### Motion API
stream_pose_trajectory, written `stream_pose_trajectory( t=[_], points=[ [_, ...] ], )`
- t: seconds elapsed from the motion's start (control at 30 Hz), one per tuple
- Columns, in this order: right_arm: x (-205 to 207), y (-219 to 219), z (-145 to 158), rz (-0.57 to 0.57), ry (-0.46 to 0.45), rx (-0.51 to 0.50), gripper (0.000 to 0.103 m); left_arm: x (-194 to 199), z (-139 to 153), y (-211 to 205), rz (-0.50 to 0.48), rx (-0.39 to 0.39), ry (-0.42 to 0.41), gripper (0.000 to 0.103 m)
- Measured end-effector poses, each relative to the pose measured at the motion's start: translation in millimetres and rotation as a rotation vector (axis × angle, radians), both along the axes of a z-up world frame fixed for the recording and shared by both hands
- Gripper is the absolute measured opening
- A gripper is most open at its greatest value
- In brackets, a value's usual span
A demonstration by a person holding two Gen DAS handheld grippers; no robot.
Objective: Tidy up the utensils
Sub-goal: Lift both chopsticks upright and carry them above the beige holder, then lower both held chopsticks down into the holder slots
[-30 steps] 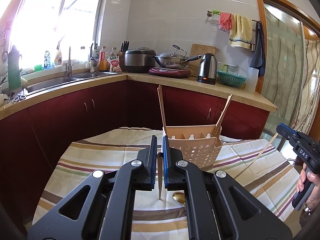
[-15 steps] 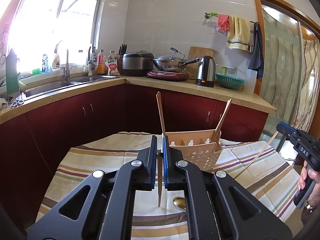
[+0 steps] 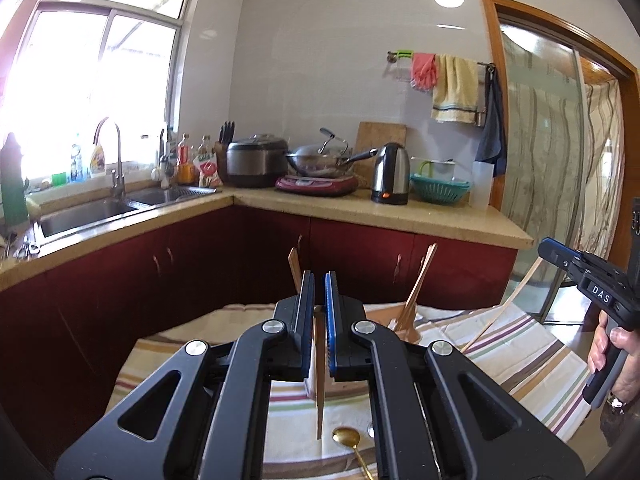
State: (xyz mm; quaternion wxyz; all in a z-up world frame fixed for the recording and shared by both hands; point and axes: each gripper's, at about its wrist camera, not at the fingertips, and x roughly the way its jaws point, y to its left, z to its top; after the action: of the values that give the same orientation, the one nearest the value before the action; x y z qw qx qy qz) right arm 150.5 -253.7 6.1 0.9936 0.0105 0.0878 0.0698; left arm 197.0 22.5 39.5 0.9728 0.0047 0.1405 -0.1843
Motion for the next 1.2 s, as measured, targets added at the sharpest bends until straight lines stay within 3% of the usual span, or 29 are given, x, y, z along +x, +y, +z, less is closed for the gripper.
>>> stream_pose_trajectory(
  t=[0.33,0.67,0.83,1.2],
  points=[
    [15,1,40,0.043,-0.064,0.011,0.006,7,58,-11,-0.025,-0.024,-0.108,0.006],
    [45,5,49,0.069,-0.054,0.023,0.006,36,95,-37,-0.047,-0.036,-0.182,0.006],
    [67,6,37,0.077,-0.007,0.029,0.006,59,88,-49,-0.05,-0.05,-0.167,0.006],
    [109,10,-1,0.082,0.112,0.038,0.006,109,27,-51,-0.014,-0.035,-0.041,0.006]
  ],
)
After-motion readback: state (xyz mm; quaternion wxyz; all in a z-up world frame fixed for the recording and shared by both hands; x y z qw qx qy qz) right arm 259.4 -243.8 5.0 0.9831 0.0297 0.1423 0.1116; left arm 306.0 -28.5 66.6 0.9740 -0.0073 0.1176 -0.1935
